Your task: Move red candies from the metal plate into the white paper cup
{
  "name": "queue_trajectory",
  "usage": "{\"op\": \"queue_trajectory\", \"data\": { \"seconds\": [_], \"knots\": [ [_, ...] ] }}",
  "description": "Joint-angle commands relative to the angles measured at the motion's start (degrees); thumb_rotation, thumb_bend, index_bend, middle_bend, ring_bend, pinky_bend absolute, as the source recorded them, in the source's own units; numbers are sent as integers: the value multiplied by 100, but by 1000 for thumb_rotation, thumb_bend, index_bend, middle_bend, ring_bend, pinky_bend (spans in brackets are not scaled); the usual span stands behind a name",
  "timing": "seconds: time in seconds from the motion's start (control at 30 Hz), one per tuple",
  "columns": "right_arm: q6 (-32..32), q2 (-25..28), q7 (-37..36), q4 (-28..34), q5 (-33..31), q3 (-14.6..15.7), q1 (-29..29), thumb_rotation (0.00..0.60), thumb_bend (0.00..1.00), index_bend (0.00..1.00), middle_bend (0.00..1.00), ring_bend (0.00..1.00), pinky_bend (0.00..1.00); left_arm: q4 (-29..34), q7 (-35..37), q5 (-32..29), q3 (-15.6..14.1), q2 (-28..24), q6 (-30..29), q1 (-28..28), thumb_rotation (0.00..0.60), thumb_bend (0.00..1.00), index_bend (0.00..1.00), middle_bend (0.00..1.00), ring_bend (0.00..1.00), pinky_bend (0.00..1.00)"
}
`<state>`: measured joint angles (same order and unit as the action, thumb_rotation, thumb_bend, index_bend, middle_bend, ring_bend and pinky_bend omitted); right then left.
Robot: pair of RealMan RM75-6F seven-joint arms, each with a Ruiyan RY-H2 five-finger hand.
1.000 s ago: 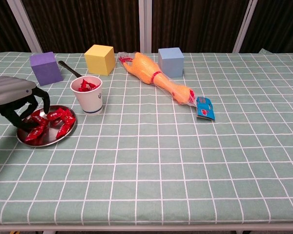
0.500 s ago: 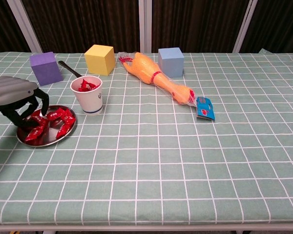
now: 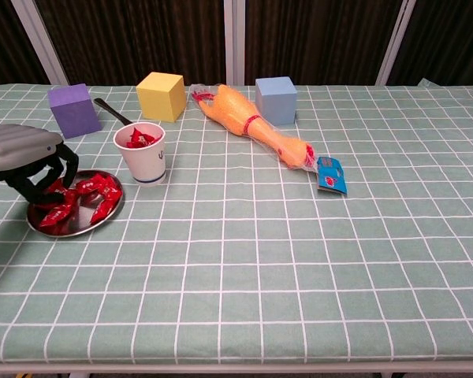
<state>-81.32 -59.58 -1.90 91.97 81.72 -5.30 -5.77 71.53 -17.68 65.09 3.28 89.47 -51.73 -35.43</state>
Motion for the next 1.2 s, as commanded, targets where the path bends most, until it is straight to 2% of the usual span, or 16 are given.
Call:
{"op": "queue_trajectory", "data": {
  "seconds": [0.03, 0.33, 0.47, 0.63, 0.9, 1.2],
  "knots": [
    [7, -4, -8, -9, 2, -2, -5, 600, 224, 111, 150, 153, 444, 61, 44, 24, 29, -57, -43, 21, 600, 392, 657, 836, 884, 1000],
    [29, -26, -48, -49, 22, -3, -27, 600, 224, 111, 150, 153, 444, 1089, 259, 218, 220, -782, -417, 134, 600, 396, 657, 837, 885, 1000],
    [33, -37, -65, -63, 36, 2, -32, 600, 223, 111, 150, 153, 444, 1654, 377, 317, 435, -1121, -654, 132, 600, 397, 657, 837, 884, 1000],
    [16, -35, -66, -56, 43, 0, -29, 600, 223, 111, 150, 153, 444, 2027, 490, 327, 707, -1324, -610, -48, 600, 397, 657, 837, 884, 1000],
    [18, -32, -81, -70, 23, 4, -16, 600, 224, 111, 151, 153, 444, 1884, 182, -107, 1025, -1055, -100, -657, 600, 398, 656, 837, 884, 1000],
    [27, -24, -80, -79, -16, 0, -6, 600, 224, 111, 151, 153, 444, 1361, -414, -787, 1021, -545, 319, -1215, 600, 397, 655, 835, 884, 1000]
  ]
}}
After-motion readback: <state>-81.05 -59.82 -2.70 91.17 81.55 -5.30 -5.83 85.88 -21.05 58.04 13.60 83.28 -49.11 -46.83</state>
